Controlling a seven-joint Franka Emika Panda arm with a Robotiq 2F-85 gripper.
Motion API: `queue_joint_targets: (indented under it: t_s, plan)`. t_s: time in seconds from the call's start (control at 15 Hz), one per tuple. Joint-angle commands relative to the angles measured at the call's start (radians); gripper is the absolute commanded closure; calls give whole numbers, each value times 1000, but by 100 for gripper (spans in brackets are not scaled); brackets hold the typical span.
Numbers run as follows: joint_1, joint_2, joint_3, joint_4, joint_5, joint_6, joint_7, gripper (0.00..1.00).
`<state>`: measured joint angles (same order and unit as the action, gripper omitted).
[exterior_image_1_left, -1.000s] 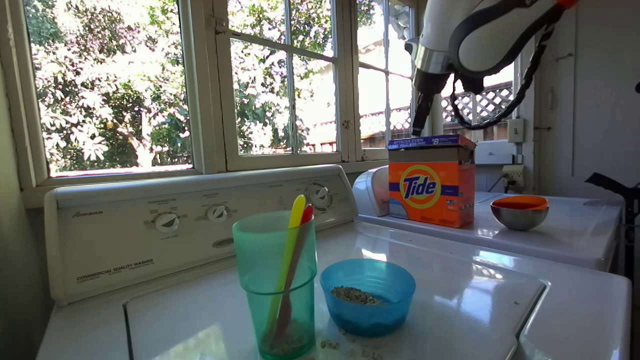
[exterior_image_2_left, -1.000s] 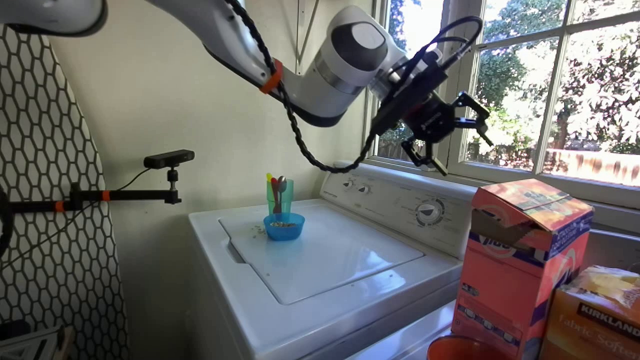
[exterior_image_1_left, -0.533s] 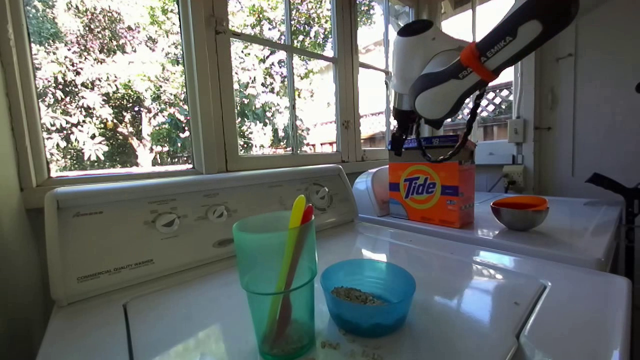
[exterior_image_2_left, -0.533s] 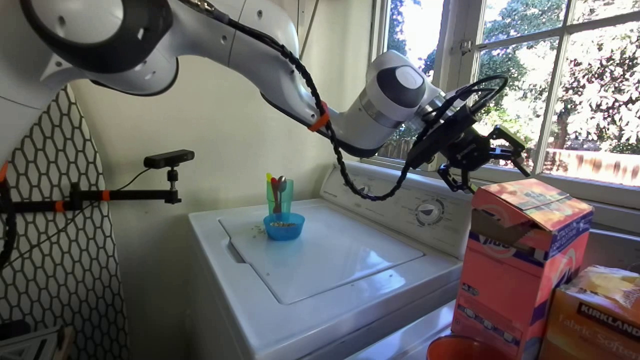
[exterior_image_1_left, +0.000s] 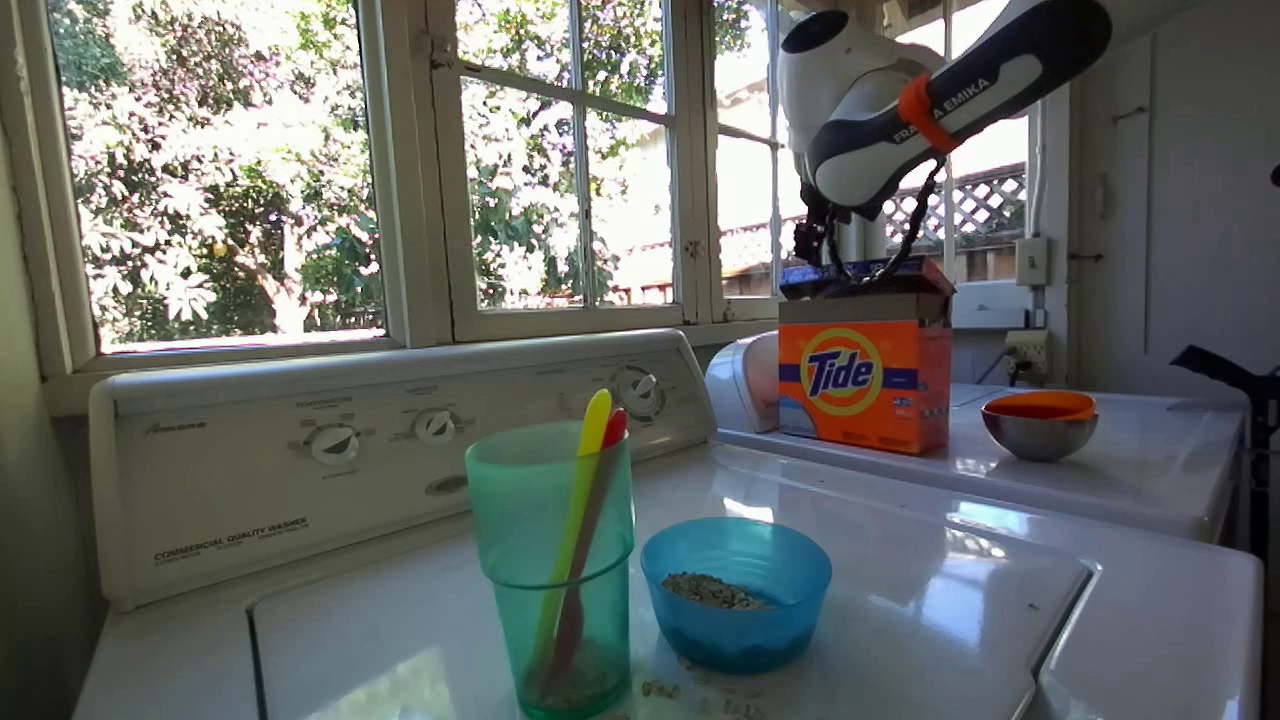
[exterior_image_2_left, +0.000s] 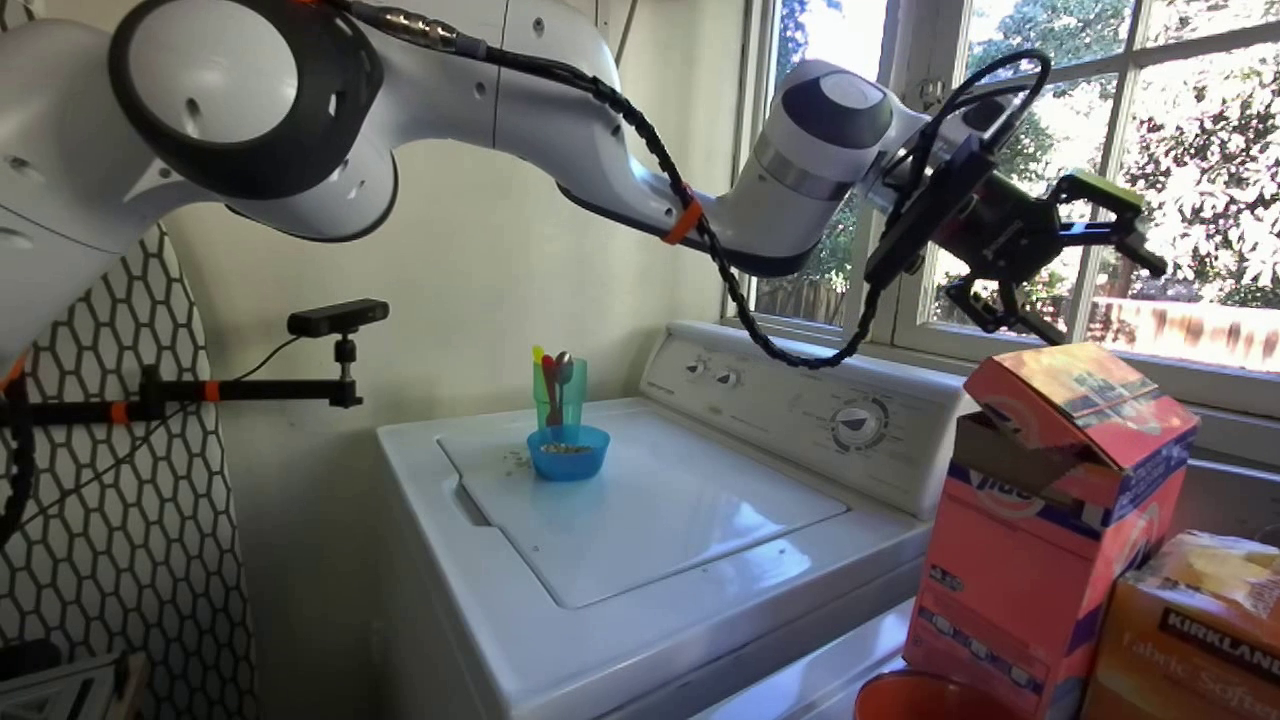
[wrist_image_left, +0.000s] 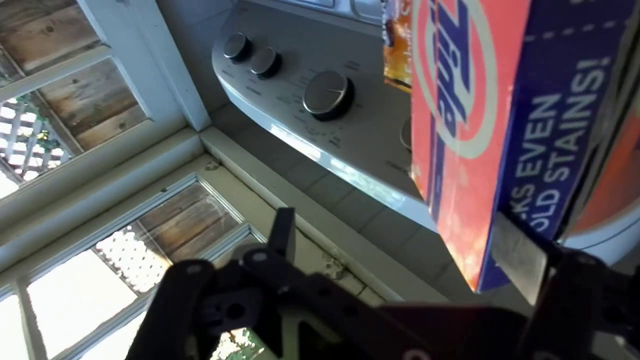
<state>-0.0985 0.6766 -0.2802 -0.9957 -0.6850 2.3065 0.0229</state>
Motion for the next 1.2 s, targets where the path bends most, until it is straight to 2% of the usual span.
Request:
queue_joint_targets:
  t_s: [0.0, 0.4, 0.47, 0.87, 1.0, 1.13]
  plan:
    - [-18, 26, 10, 70, 27, -36, -48, 0]
    - [-14, 34, -32, 107, -18, -40, -31, 0]
    - [-20, 27, -23, 101, 2, -39, -43, 0]
    - [-69, -79, 149, -23, 238, -46, -247, 0]
    - [-71, -85, 155, -40, 244, -86, -300, 0]
    - [-61, -86, 126, -55, 208, -131, -288, 0]
